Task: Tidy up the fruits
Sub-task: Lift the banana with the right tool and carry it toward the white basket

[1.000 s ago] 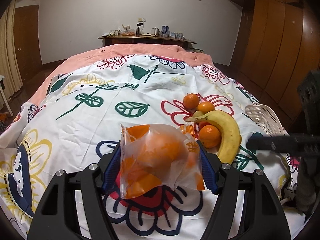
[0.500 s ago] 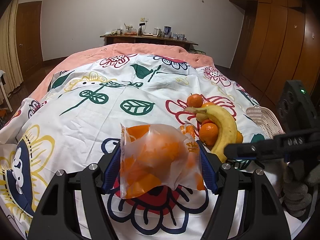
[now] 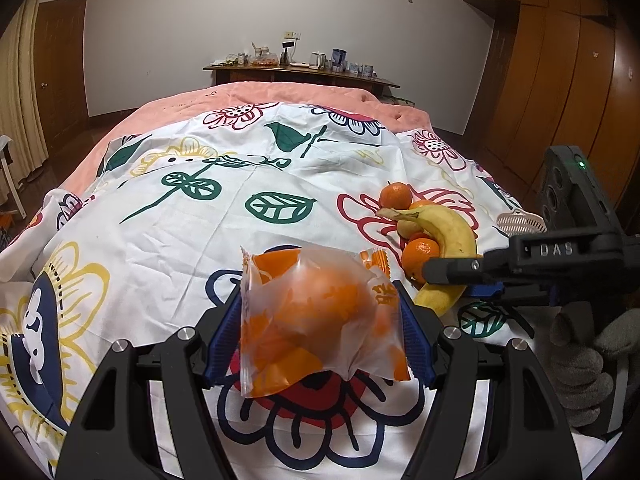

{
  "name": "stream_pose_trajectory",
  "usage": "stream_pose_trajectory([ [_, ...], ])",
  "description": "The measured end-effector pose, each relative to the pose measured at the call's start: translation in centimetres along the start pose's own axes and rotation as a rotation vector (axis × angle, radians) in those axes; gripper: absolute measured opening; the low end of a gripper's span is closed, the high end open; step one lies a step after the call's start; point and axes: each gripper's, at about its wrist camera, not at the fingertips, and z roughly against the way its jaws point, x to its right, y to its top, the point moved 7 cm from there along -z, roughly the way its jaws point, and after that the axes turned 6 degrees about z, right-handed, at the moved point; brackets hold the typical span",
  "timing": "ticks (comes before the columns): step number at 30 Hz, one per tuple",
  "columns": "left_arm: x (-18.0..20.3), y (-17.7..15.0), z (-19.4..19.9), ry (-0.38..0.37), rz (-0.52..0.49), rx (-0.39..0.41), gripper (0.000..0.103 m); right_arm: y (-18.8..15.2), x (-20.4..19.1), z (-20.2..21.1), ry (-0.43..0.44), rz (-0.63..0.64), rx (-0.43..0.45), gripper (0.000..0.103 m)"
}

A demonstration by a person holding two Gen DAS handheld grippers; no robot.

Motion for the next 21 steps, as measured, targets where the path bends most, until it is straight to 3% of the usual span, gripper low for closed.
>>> stream_pose_trajectory([
  [5,-0.1,0.4,0.5,0.008,0.000,0.016,0.071,-0.4,-0.1,1.5,0.063,0.000,0.021,0.030],
  [21,2.8,1.5,1.4,-0.011,-0.048,0.024,0.071,1.2,0.9,9.8,0.344,-0.112,0.177,0.030],
])
